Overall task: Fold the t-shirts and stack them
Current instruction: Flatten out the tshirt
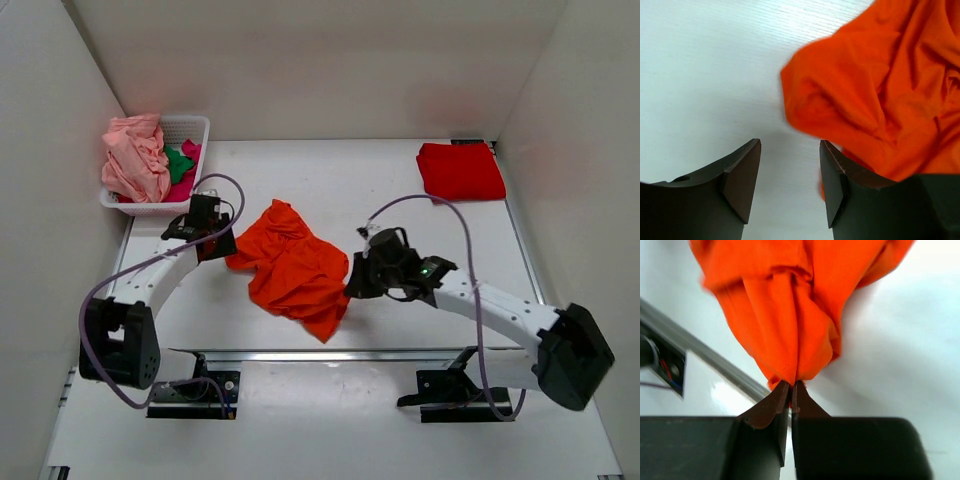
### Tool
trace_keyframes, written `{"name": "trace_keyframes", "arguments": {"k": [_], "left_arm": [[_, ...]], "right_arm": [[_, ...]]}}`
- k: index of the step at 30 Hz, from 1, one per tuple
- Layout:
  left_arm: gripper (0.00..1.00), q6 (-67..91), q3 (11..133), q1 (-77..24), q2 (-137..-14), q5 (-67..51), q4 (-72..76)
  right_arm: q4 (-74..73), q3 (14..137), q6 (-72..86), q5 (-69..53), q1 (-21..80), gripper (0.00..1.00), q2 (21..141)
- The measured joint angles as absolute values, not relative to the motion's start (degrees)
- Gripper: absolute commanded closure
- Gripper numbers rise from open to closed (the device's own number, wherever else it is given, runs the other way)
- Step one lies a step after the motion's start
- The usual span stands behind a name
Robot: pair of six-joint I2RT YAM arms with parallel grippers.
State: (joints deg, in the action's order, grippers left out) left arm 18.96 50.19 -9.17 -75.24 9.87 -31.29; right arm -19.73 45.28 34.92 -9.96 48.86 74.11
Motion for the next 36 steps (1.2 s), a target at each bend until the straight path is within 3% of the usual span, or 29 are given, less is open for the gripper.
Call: {"name": "trace_keyframes", "arguments": {"k": [3, 11, 13, 14, 15, 16, 17, 21, 24, 30, 36], "left_arm": [[0.38, 20.47, 50.59, -11.68, -79.5, 10.11, -29.56], [0.33, 24.73, 52.34, -15.66, -90.11, 10.74, -27.62], [0.36, 25.5, 52.18, -16.05, -90.35, 11.16, -26.59], [0.45, 25.65, 52.1, -16.19, -90.37, 11.42, -26.04], [0.63, 25.69, 52.1, -16.45, -90.5, 11.77, -25.32], [0.87, 25.78, 52.1, -16.8, -90.76, 12.01, -24.45], [1.0, 25.28, 52.16, -17.26, -91.15, 12.34, -23.81], [1.0, 22.26, 55.88, -19.03, -94.06, 14.31, -25.74], [1.0, 20.58, 62.02, -18.35, -93.06, 14.79, -28.69], [1.0, 19.88, 75.55, -9.06, -79.05, 17.34, -30.61], [1.0, 16.36, 86.11, -8.14, -65.65, 25.36, -28.64]], "right_arm": [[-19.79, 42.87, 34.37, -11.38, 41.5, 1.0, 67.42], [-21.52, 39.42, 32.58, -14.9, 34.02, 1.0, 64.84], [-22.35, 38.96, 32.14, -15.51, 31.75, 1.0, 63.48], [-22.63, 38.83, 31.83, -15.55, 30.83, 1.0, 62.81], [-22.79, 38.76, 31.55, -15.75, 30.11, 1.0, 62.22], [-22.87, 38.76, 31.4, -15.92, 29.71, 1.0, 61.73], [-22.92, 38.76, 31.16, -16.05, 29.52, 1.0, 61.47], [-25.19, 39.22, 28.69, -16.69, 27.38, 1.0, 61.36], [-28.99, 42.35, 25.65, -17.45, 19.86, 1.0, 61.14], [-31.09, 53.91, 20.25, -19.46, -2.13, 1.0, 57.04], [-30.65, 63.35, 18.02, -18.59, -8.43, 1.0, 55.31]]}}
